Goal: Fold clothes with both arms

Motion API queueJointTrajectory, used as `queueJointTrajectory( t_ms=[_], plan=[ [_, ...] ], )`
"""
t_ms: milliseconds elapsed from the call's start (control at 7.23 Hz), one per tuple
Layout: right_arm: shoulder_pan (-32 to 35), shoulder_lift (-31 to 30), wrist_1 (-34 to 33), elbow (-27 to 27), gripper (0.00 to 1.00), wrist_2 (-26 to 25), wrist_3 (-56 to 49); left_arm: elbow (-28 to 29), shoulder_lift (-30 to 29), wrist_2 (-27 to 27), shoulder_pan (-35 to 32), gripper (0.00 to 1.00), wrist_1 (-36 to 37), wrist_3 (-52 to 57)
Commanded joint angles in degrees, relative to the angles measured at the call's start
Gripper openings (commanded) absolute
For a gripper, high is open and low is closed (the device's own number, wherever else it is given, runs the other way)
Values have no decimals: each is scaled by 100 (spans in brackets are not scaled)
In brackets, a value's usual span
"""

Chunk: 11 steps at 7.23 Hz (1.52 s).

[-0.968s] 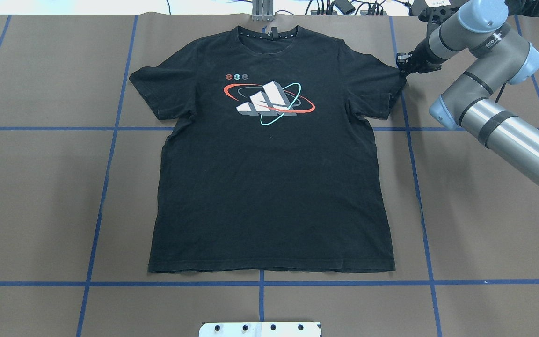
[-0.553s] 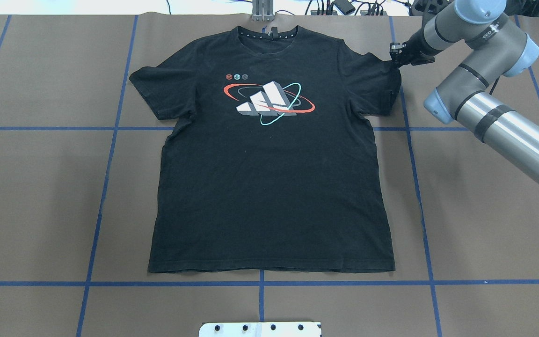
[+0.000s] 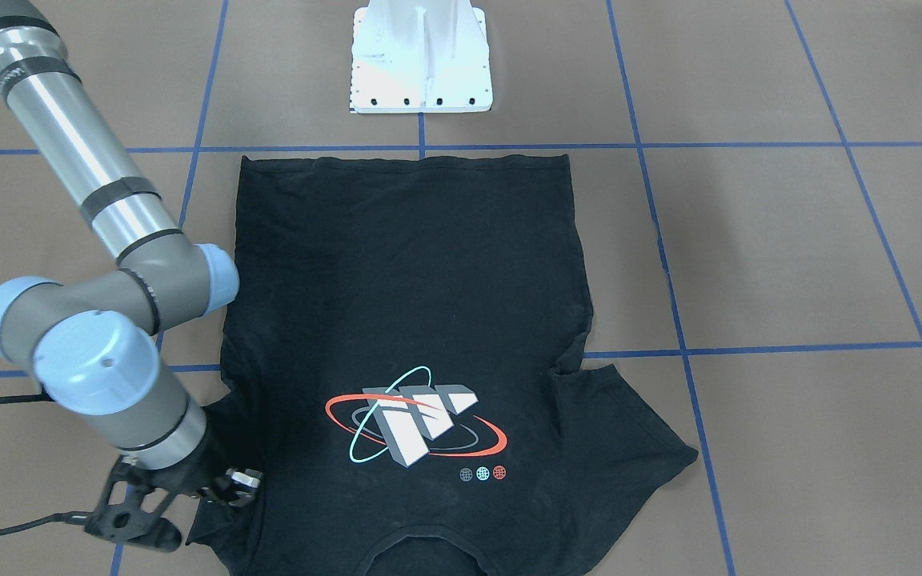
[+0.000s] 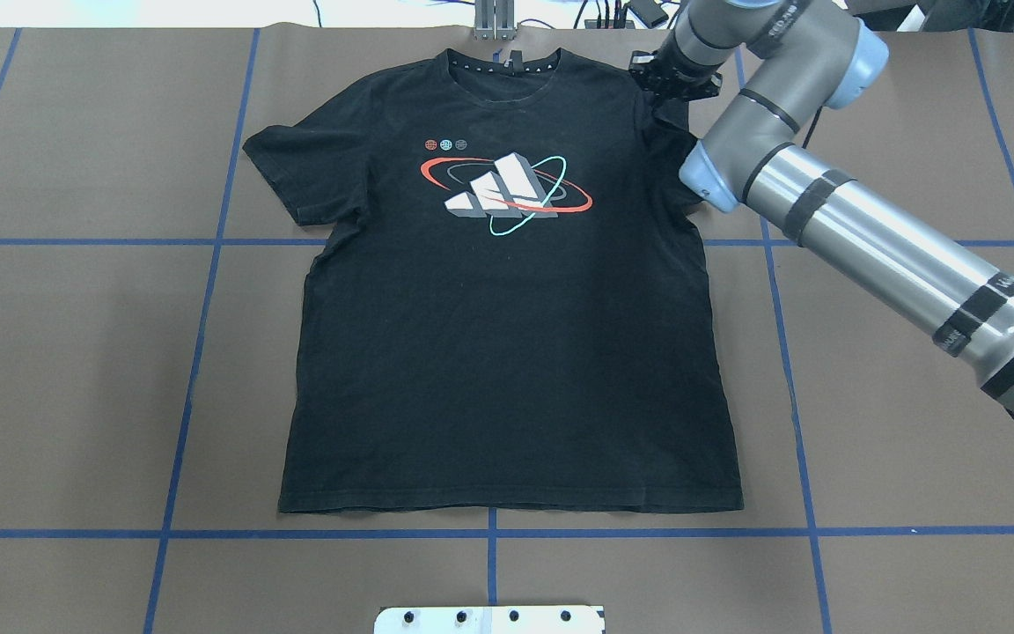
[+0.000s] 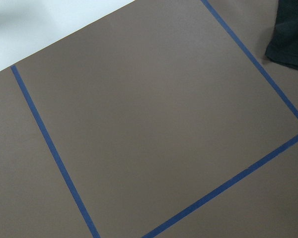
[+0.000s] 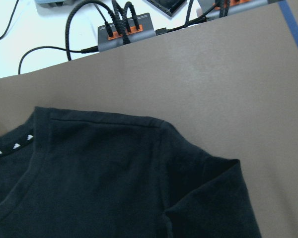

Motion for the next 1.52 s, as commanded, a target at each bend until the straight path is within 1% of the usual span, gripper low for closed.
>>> queueJointTrajectory(
  t_ms=[0, 138, 277, 415, 830, 968, 1106, 1244, 1383],
  plan=[
    [-173, 256, -96, -36, 0, -169, 253, 1, 0, 0, 0, 100, 0, 0],
    [-278, 344, -96, -80, 0, -361, 384, 1, 0, 0, 0, 100, 0, 0],
    [-357, 449, -96, -176, 0, -398, 437, 1, 0, 0, 0, 100, 0, 0],
    [-463, 476, -96, -203, 0, -564, 464, 1, 0, 9, 0, 100, 0, 0],
    [-622, 476, -96, -203, 0, -732, 464, 1, 1, 0, 0, 100, 0, 0],
    [-622, 485, -96, -203, 34, -732, 464, 10, 0, 9, 0, 100, 0, 0],
    [-622, 485, -96, -203, 99, -741, 464, 10, 0, 0, 0, 100, 0, 0],
    [-604, 476, -105, -194, 99, -732, 438, 45, -26, 0, 0, 100, -35, -9],
    [-517, 468, -331, -133, 100, -680, 316, -25, -43, 9, 17, 100, -70, -9]
  ],
)
